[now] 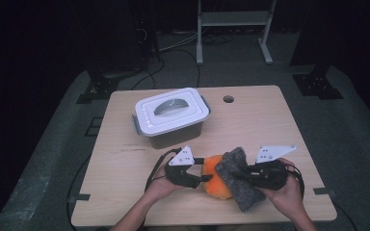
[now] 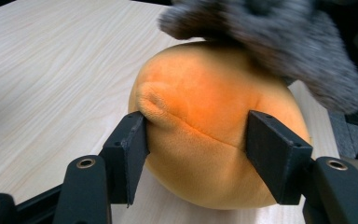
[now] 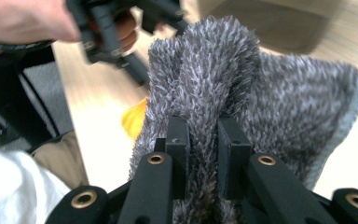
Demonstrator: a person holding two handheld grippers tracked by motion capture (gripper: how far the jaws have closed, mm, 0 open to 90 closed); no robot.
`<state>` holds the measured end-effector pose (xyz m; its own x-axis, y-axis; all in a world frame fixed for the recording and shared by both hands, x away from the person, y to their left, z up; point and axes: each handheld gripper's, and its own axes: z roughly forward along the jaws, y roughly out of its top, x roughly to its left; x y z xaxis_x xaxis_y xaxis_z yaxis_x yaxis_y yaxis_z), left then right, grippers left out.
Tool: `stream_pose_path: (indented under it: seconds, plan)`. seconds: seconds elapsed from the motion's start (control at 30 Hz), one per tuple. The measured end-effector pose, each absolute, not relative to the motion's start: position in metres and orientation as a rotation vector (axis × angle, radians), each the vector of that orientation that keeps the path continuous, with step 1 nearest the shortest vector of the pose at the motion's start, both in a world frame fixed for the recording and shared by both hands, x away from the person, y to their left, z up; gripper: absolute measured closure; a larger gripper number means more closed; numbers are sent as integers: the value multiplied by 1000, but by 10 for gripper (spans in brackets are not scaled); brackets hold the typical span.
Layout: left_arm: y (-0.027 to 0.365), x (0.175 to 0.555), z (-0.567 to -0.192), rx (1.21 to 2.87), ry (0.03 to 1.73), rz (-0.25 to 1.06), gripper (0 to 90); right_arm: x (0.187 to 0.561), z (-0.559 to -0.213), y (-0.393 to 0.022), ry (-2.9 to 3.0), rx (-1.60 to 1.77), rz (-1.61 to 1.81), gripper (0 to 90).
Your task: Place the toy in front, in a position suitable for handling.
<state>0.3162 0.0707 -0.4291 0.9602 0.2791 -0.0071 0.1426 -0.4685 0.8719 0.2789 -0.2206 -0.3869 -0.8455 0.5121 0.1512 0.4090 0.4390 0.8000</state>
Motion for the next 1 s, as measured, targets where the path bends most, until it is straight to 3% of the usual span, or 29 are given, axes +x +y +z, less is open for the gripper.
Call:
stream_pose_path:
  seconds: [0.17, 0.33, 0.5, 1.0]
  plan:
    - [72, 317, -428, 2064, 304, 134, 368, 289, -395, -232, 2569, 919, 1381, 761]
    - [66, 313, -423, 2064, 325, 87, 281, 280, -399, -215, 2660, 867, 1410, 759]
    - [68, 314, -427, 2077, 321, 100, 316, 279, -397, -210, 2689, 822, 1391, 760]
    - [74, 315, -429, 2100, 286, 105, 331, 300, -412, -257, 2645, 1082, 1411, 760]
